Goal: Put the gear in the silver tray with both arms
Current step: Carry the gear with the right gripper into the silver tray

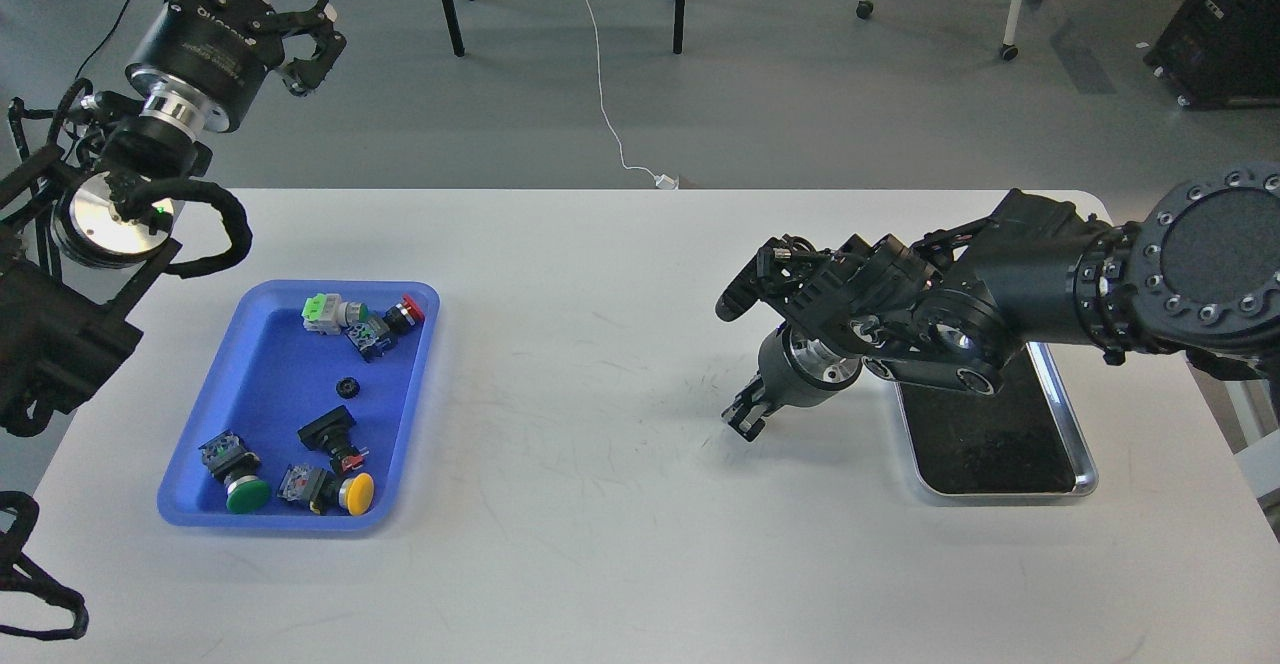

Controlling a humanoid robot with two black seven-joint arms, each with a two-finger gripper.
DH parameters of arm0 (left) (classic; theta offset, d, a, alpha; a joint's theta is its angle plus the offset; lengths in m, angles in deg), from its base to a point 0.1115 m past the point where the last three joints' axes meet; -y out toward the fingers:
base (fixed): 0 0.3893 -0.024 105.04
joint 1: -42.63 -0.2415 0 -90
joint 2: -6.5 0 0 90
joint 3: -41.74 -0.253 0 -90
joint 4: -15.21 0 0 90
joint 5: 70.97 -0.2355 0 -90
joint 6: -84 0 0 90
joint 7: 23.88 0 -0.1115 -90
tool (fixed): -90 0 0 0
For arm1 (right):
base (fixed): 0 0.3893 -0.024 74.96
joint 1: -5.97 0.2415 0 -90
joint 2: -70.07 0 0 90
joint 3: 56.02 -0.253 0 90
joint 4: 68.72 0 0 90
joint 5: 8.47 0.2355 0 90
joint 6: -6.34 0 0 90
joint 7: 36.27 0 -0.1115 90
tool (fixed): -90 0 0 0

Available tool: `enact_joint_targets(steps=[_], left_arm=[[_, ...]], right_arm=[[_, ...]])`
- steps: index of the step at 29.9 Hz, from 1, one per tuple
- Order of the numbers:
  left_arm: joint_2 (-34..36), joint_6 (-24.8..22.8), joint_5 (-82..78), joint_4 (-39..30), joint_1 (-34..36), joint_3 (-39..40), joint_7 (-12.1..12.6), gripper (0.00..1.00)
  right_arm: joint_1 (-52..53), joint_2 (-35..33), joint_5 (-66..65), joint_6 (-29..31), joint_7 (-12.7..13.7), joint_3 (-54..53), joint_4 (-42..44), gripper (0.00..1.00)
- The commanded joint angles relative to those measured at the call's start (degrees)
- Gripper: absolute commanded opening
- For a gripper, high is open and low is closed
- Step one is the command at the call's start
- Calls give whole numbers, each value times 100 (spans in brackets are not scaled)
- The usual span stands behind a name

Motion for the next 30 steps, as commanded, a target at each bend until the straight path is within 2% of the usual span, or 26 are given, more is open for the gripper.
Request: enact_joint_targets(steps=[1, 4, 8, 17, 22, 30], left_arm=[[37, -3, 0, 0, -7, -1, 0, 97], [46, -3, 0, 0, 2, 8, 0, 97], [46, 6, 0, 0, 2, 8, 0, 97], [20, 15, 0, -9, 2, -1, 9, 97], [11, 15, 0, -9, 2, -9, 26, 97], [11, 15, -9, -9, -7, -18, 26, 97]], right_arm=[[42, -49, 33, 1, -11, -38, 35, 10], [314, -294, 60, -16, -28, -248, 79, 10], [596, -979, -10, 1, -37, -478, 26, 11], [395, -2474, -863, -130, -37, -373, -439, 11], [-114, -2870, -1214, -332, -46, -258, -501, 11], [-450, -3073, -1364, -482, -46, -206, -606, 12]])
